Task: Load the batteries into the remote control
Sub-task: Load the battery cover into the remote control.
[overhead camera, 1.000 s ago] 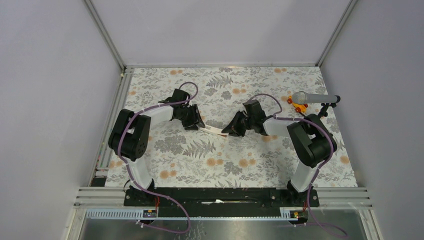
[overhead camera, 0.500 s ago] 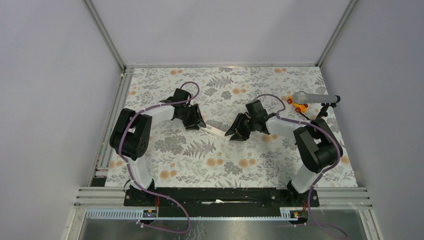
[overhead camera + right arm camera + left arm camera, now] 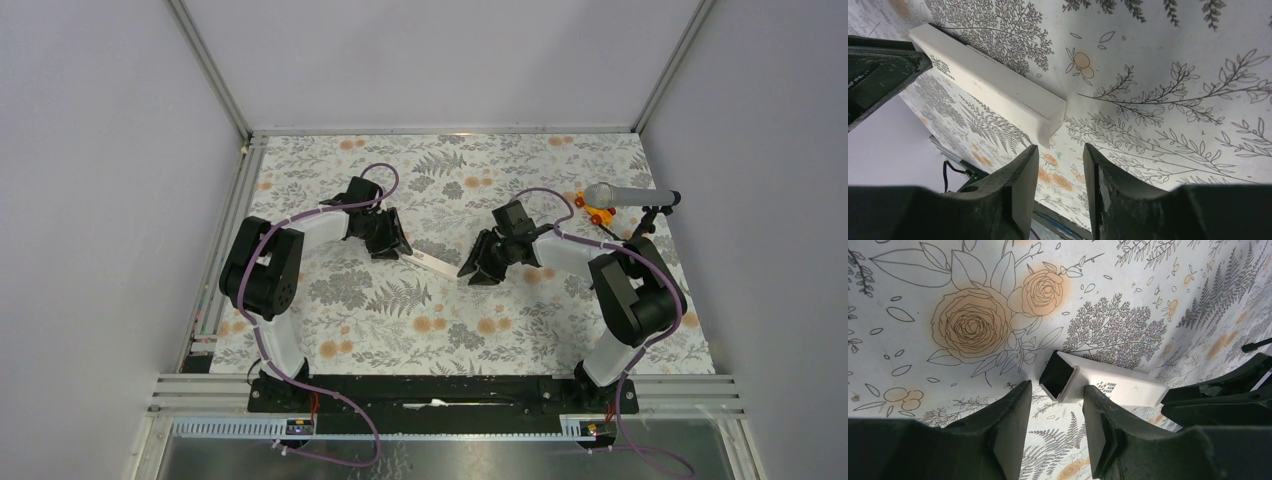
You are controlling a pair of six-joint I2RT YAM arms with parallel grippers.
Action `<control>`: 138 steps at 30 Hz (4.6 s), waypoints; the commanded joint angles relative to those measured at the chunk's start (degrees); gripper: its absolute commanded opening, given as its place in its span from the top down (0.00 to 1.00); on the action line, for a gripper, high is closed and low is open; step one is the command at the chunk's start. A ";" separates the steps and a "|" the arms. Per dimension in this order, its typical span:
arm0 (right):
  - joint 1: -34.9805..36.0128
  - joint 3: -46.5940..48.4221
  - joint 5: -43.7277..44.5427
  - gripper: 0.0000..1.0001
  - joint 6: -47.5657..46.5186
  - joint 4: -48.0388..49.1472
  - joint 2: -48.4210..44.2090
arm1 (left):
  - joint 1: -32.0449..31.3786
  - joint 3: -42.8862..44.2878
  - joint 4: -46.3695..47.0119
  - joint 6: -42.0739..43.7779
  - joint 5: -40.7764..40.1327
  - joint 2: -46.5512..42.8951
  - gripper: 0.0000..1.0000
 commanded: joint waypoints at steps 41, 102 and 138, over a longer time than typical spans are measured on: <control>0.88 2.92 1.44 0.80 -2.41 4.23 7.93 | -0.77 -1.14 -3.73 5.59 -6.86 5.43 1.00; 2.56 17.71 9.07 0.65 -7.62 -1.36 11.49 | 1.95 -1.87 -9.39 5.72 -9.22 -3.25 0.71; 2.79 18.17 5.96 0.46 -26.30 -2.48 6.23 | 3.62 -1.86 0.32 2.21 0.22 -7.29 0.21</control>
